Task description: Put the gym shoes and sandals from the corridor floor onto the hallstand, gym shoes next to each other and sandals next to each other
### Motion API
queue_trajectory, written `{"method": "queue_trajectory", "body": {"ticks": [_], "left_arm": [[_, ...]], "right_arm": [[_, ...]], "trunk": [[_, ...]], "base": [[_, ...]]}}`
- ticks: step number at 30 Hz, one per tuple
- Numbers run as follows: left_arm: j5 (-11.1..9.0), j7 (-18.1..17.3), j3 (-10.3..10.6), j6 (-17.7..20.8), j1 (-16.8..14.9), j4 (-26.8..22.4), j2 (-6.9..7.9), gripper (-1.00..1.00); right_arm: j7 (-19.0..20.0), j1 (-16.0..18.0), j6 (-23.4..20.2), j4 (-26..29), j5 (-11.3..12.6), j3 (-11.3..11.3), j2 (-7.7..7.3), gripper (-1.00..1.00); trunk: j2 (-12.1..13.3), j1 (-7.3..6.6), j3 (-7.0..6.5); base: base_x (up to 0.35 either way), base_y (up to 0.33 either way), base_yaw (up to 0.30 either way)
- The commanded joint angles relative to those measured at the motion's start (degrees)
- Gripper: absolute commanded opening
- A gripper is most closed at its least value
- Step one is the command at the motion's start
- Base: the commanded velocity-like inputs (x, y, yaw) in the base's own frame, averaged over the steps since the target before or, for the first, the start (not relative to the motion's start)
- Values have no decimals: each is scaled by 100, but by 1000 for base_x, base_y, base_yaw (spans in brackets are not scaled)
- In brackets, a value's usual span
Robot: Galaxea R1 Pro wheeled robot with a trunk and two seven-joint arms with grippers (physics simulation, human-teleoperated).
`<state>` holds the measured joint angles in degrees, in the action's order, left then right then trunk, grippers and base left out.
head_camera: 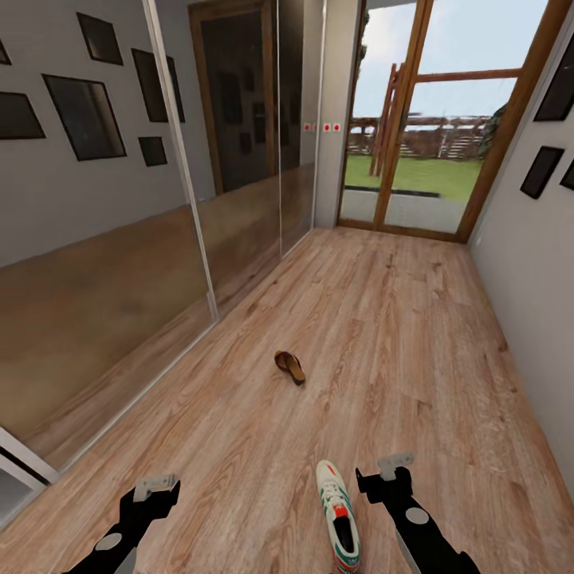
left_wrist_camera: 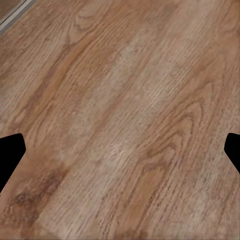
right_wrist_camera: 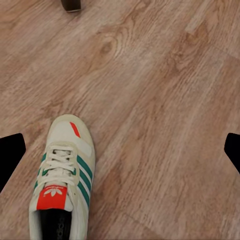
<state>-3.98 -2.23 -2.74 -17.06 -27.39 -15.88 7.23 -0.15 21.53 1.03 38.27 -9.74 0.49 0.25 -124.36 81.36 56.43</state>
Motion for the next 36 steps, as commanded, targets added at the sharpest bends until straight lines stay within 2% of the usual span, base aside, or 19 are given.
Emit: {"method": "queue_trajectory", "body": {"ticks": [1,11,30,36], "left_arm": [[-41,-23,-12,-15,-3,4,-1,100],[-41,-23,-15,-23,-3,1,-2,100],[-34,-23,-24,-67,-3,6,3,100],[-33,-23,-24,-233,4,26,6,100]], "right_arm": [[-2,2,11,-2,-45,-4,1,100],[-2,3,11,-4,-45,-4,1,100],[5,3,10,-8,-37,-5,1,100],[6,1,11,-12,-37,-5,1,100]], "trunk": [[-43,21,24],[-444,241,218],[-1206,658,726],[-1407,768,870]], "base": [[0,0,18],[0,0,8],[0,0,0],[0,0,10]]}}
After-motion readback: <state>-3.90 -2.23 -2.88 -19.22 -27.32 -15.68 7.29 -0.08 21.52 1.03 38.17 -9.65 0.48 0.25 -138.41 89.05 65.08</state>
